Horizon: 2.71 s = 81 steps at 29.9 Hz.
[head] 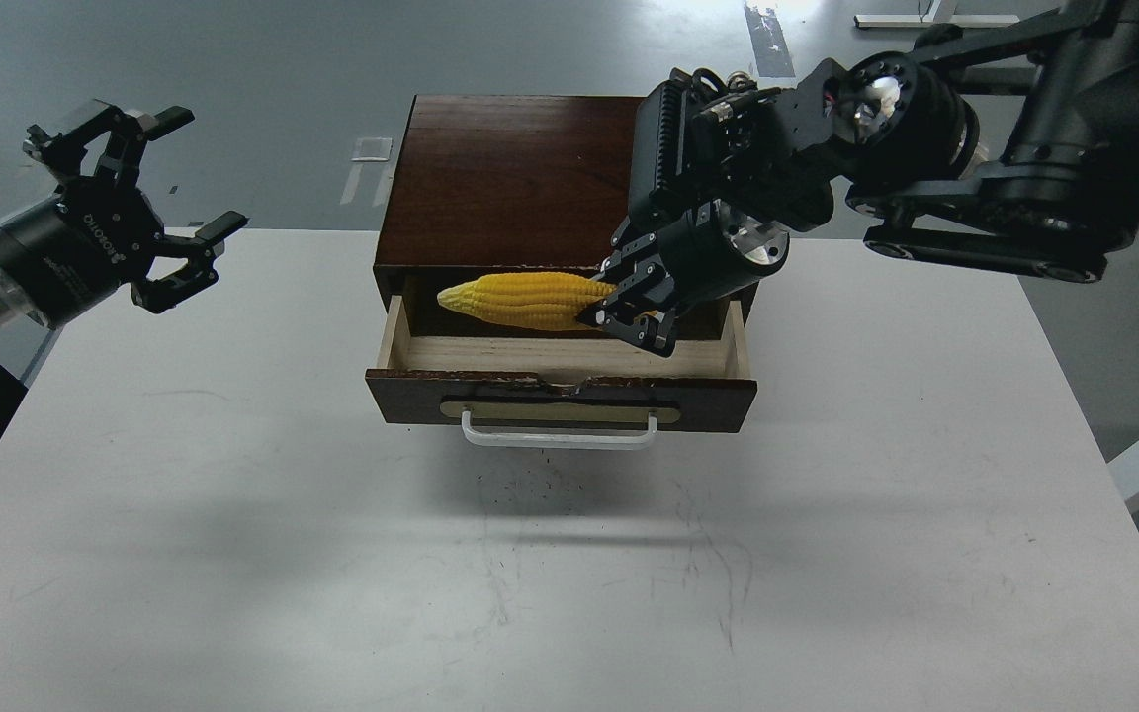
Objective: Put corn in drawer with both arms
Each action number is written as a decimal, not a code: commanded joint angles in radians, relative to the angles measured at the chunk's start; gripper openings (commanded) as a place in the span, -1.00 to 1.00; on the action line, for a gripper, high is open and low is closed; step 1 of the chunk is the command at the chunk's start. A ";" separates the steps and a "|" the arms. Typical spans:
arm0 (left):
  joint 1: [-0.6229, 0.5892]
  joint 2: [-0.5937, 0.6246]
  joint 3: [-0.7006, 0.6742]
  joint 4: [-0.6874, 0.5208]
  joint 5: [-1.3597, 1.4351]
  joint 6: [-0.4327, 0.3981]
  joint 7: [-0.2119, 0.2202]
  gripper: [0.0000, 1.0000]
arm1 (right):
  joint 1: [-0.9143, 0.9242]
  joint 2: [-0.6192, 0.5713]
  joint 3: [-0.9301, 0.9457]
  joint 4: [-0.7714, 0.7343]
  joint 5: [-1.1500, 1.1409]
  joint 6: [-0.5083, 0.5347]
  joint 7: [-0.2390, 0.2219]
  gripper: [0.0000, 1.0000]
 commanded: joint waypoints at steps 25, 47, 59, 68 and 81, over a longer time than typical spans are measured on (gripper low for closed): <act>0.002 0.011 -0.015 -0.005 0.000 0.000 0.000 0.98 | -0.099 0.076 0.001 -0.103 0.015 -0.021 0.000 -0.03; 0.002 0.014 -0.017 -0.005 0.000 0.000 0.000 0.98 | -0.040 0.065 0.030 -0.095 0.072 -0.024 0.000 0.38; 0.003 0.012 -0.018 -0.005 0.000 0.000 0.000 0.98 | 0.070 -0.111 0.122 -0.091 0.474 -0.012 0.000 0.62; 0.003 0.012 -0.018 -0.005 0.000 0.000 0.000 0.98 | -0.152 -0.362 0.224 -0.083 0.877 -0.009 0.000 0.80; 0.015 0.011 -0.018 -0.005 -0.002 0.000 0.000 0.98 | -0.768 -0.590 0.735 -0.094 1.400 -0.024 0.000 0.93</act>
